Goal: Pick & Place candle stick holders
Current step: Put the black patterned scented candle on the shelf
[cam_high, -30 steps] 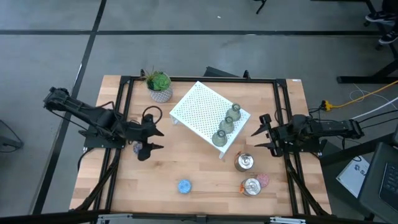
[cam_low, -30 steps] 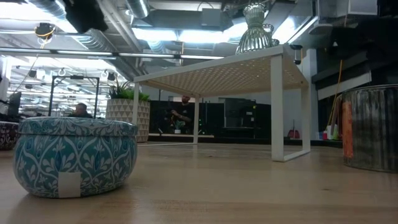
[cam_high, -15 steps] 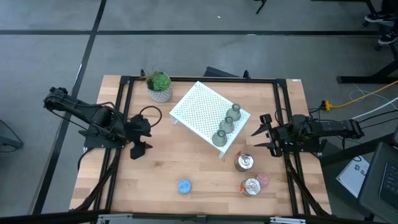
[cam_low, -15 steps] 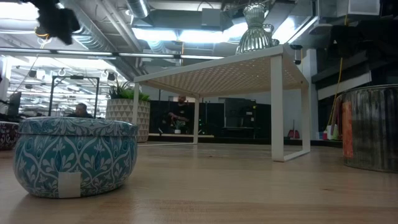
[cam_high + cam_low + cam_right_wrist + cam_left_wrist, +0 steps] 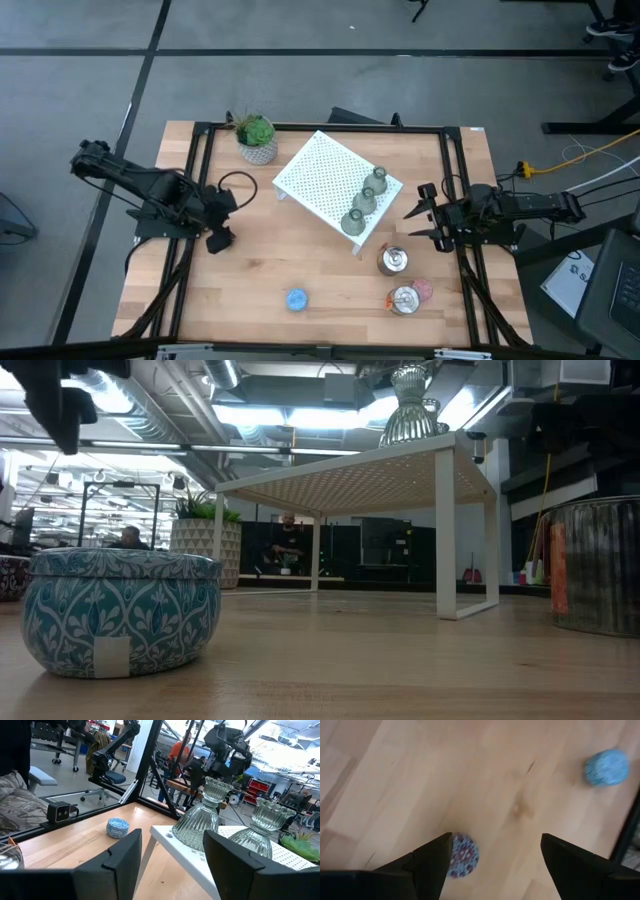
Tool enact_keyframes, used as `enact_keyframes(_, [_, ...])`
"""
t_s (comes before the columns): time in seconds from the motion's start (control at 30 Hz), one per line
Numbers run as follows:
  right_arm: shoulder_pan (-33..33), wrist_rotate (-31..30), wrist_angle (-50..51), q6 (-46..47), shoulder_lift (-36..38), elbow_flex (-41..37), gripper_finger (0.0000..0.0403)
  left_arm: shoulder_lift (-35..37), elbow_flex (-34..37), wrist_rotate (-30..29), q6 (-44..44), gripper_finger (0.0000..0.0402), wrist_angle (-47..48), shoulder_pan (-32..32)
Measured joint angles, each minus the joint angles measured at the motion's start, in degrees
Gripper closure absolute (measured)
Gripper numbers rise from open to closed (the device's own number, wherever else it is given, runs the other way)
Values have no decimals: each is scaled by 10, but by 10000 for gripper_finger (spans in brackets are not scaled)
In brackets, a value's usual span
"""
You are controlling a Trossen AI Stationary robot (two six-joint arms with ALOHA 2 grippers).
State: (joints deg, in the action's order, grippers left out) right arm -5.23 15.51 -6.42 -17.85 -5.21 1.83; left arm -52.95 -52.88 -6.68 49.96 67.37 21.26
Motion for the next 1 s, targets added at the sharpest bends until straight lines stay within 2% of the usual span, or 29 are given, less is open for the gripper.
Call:
enact_keyframes(0.27, [0, 0, 0, 0, 0, 0, 188, -49, 5, 9, 32, 102, 37, 0])
enact_keyframes(0.57, [0, 0, 2, 0, 0, 0, 188, -120, 62, 39, 89, 102, 28, 0])
enact_keyframes(0.83, [0, 0, 2, 0, 0, 0, 188, -136, 109, 83, 164, 102, -52, 0])
enact_keyframes(1.0, [0, 0, 2, 0, 0, 0, 188, -136, 140, 77, 201, 102, -101, 0])
